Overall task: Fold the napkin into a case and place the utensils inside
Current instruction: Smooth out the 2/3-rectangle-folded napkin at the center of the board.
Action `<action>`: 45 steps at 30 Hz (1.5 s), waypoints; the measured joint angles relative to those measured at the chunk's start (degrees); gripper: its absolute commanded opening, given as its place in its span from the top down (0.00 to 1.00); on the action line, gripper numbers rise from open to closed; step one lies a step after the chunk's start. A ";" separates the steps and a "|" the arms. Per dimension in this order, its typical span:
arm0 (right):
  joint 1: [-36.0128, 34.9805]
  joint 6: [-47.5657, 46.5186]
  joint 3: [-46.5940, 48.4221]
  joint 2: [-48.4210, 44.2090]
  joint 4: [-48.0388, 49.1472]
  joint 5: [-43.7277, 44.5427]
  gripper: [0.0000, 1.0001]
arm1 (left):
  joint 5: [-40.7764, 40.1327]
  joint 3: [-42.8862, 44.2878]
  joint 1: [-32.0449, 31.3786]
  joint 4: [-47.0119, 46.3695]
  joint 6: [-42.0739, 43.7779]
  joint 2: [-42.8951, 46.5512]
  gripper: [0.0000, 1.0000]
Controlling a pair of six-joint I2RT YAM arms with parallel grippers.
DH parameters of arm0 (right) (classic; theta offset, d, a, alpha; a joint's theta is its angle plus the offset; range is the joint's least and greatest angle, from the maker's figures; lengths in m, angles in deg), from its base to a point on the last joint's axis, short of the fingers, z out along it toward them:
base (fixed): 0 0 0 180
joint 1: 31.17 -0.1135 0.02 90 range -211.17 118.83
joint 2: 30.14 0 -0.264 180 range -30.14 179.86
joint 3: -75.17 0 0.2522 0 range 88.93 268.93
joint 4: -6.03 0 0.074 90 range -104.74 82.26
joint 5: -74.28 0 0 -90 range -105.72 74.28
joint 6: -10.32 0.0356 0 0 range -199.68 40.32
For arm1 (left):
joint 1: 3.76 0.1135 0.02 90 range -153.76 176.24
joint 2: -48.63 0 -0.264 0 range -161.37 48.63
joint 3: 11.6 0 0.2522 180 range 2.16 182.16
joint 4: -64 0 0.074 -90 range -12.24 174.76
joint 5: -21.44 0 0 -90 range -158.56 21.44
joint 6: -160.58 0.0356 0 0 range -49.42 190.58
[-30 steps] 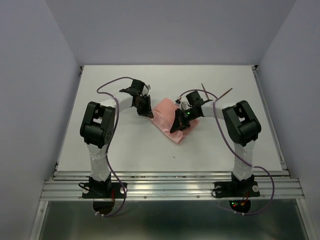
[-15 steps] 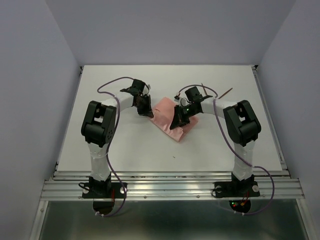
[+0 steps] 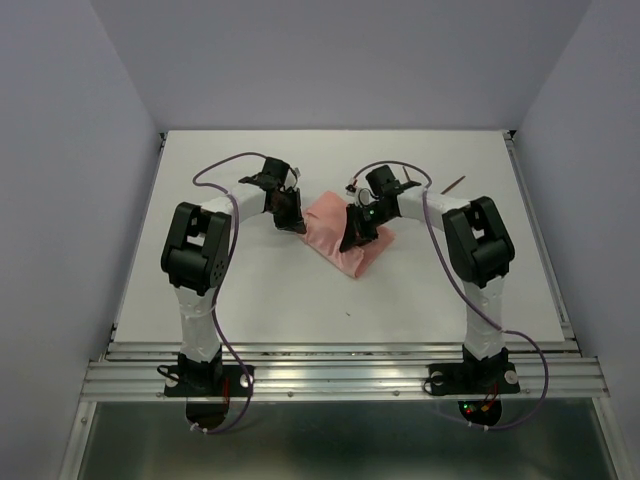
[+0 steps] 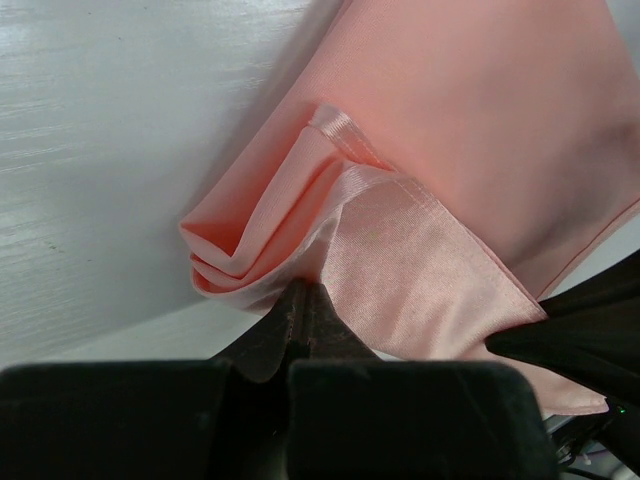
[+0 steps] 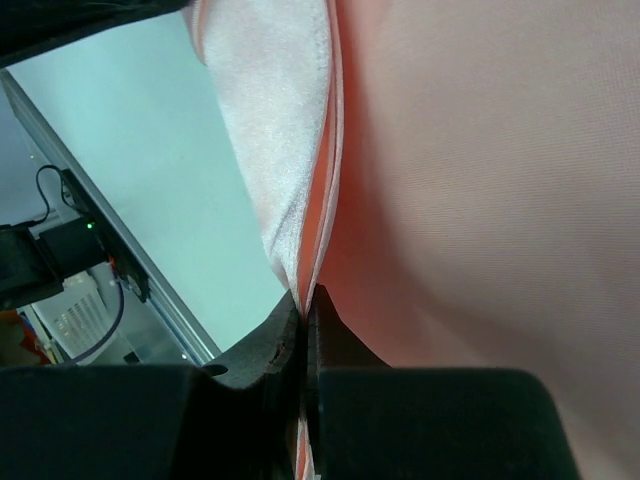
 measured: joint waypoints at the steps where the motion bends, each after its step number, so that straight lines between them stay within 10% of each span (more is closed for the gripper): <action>1: 0.00 -0.17 0.00 0.42 -0.42 0.31 0.99 | 0.00 0.00 0.00 0.00 0.00 0.00 1.00; 9: 0.00 -1.16 0.31 2.84 -1.42 1.09 0.96 | 0.00 0.02 0.02 0.00 0.02 0.00 1.00; 16: 0.00 -0.37 0.63 2.62 -1.79 1.79 0.45 | -0.13 1.51 0.55 0.04 0.00 -0.44 1.00; 20: -0.07 0.07 -0.76 -0.98 -1.60 4.81 0.34 | -0.24 1.51 1.16 -0.02 -0.02 -0.46 1.00; 27: 0.04 3.06 -9.11 -13.84 -1.81 16.37 0.37 | -0.44 1.51 1.90 -0.07 -0.07 -0.46 1.00; 34: -3.76 6.38 -12.48 -25.86 -1.40 29.05 0.83 | -0.46 1.51 1.95 -0.20 -0.15 -0.52 1.00; 45: -12.87 8.70 -13.40 -18.03 0.07 36.37 0.87 | -0.44 1.51 2.03 -0.20 -0.20 -1.29 1.00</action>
